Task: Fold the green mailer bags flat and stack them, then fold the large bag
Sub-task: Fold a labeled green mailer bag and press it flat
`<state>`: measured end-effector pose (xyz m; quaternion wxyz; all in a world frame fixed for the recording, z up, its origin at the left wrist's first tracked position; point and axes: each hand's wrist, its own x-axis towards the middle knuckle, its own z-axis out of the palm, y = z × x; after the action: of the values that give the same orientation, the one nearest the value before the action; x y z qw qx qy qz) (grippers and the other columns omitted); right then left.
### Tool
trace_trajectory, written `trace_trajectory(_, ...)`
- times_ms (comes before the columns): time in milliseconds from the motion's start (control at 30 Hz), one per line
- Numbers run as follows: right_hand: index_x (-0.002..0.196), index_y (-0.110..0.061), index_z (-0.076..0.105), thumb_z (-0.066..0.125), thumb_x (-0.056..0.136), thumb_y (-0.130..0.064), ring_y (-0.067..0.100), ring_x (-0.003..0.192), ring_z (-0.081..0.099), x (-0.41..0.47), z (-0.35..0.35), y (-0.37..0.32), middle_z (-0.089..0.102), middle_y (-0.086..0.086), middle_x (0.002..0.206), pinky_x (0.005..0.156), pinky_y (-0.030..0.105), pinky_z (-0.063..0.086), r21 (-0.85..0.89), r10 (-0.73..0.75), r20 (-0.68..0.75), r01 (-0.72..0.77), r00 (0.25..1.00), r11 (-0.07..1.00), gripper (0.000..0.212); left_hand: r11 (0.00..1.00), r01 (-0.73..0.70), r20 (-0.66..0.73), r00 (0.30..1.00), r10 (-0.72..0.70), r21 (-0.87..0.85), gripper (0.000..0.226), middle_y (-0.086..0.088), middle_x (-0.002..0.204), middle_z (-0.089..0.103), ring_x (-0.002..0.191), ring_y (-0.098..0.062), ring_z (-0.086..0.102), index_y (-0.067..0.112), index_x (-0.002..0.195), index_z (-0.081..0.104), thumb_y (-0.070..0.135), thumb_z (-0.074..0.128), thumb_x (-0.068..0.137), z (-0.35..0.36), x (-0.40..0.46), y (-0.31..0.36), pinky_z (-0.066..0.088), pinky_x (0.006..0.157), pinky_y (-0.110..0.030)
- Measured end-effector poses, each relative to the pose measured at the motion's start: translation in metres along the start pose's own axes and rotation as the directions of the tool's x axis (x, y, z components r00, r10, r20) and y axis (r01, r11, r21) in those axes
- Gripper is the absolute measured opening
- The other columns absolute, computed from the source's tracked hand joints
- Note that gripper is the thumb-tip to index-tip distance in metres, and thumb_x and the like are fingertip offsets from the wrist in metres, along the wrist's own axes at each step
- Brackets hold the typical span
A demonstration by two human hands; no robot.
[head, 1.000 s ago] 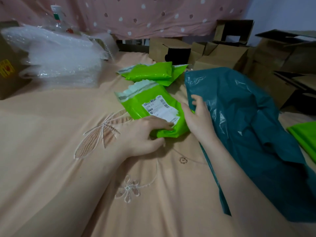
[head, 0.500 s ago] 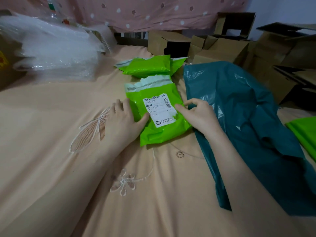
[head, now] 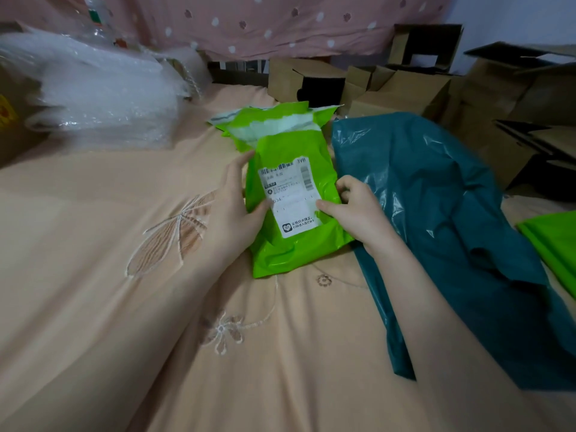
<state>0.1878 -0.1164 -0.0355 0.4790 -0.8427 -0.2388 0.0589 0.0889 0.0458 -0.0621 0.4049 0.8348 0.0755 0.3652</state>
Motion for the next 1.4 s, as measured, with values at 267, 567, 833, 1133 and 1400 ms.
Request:
trace_trajectory(267, 0.104, -0.017, 0.058, 0.073, 0.08, -0.016, 0.014, 0.095, 0.067, -0.006, -0.005, -0.018, 0.069, -0.004, 0.101, 0.085, 0.037, 0.055, 0.419, -0.1, -0.169, 0.164, 0.98, 0.893, 0.027, 0.956, -0.027, -0.3, 0.952, -0.065, -0.293, 0.065, -0.002, 0.125, 0.046, 0.11, 0.012, 0.047, 0.007, 0.124, 0.039, -0.002, 0.075, 0.071, -0.005, 0.025, 0.04, 0.049, 0.084, -0.018)
trace_trajectory(567, 0.08, -0.022, 0.064, 0.07, 0.083, -0.018, 0.016, 0.087, 0.068, -0.004, -0.012, -0.015, 0.07, -0.004, 0.087, 0.079, 0.041, 0.056, 0.397, -0.106, -0.404, 0.279, 0.909, 0.874, 0.008, 0.875, 0.255, 0.065, 0.966, -0.251, -0.411, 0.067, 0.005, 0.112, 0.064, 0.096, -0.006, 0.066, 0.024, 0.131, 0.037, 0.036, 0.071, 0.074, 0.013, 0.011, 0.028, 0.055, 0.078, -0.028)
trace_trajectory(833, 0.078, -0.024, 0.065, 0.07, 0.083, -0.018, 0.011, 0.083, 0.068, -0.005, -0.011, -0.015, 0.07, -0.008, 0.085, 0.078, 0.038, 0.057, 0.417, -0.09, -0.411, 0.275, 0.907, 0.866, 0.009, 0.939, 0.234, 0.093, 0.972, -0.217, -0.251, 0.02, 0.005, 0.083, 0.072, 0.074, -0.005, 0.061, 0.028, 0.083, 0.068, 0.047, 0.064, 0.079, 0.013, 0.005, 0.011, 0.049, 0.069, -0.034)
trace_trajectory(1133, 0.094, -0.02, 0.068, 0.074, 0.078, -0.008, 0.011, 0.09, 0.069, -0.008, -0.01, -0.013, 0.071, -0.005, 0.095, 0.08, 0.034, 0.057, 0.467, -0.079, -0.172, 0.152, 0.982, 0.871, 0.02, 0.943, 0.205, -0.039, 0.974, -0.223, -0.261, 0.027, 0.005, 0.092, 0.068, 0.081, -0.004, 0.062, 0.02, 0.096, 0.059, 0.044, 0.062, 0.084, 0.016, 0.007, 0.005, 0.051, 0.071, -0.032)
trace_trajectory(1400, 0.08, -0.025, 0.065, 0.07, 0.077, -0.015, 0.014, 0.086, 0.069, -0.007, -0.002, -0.013, 0.071, -0.009, 0.087, 0.081, 0.045, 0.056, 0.364, -0.05, -0.381, 0.199, 0.923, 0.91, 0.011, 0.997, -0.073, -0.046, 0.996, 0.074, 0.021, 0.032, 0.01, 0.116, 0.05, 0.097, -0.005, 0.053, 0.021, 0.122, 0.051, 0.026, 0.053, 0.09, 0.018, -0.006, 0.038, 0.043, 0.086, -0.024)
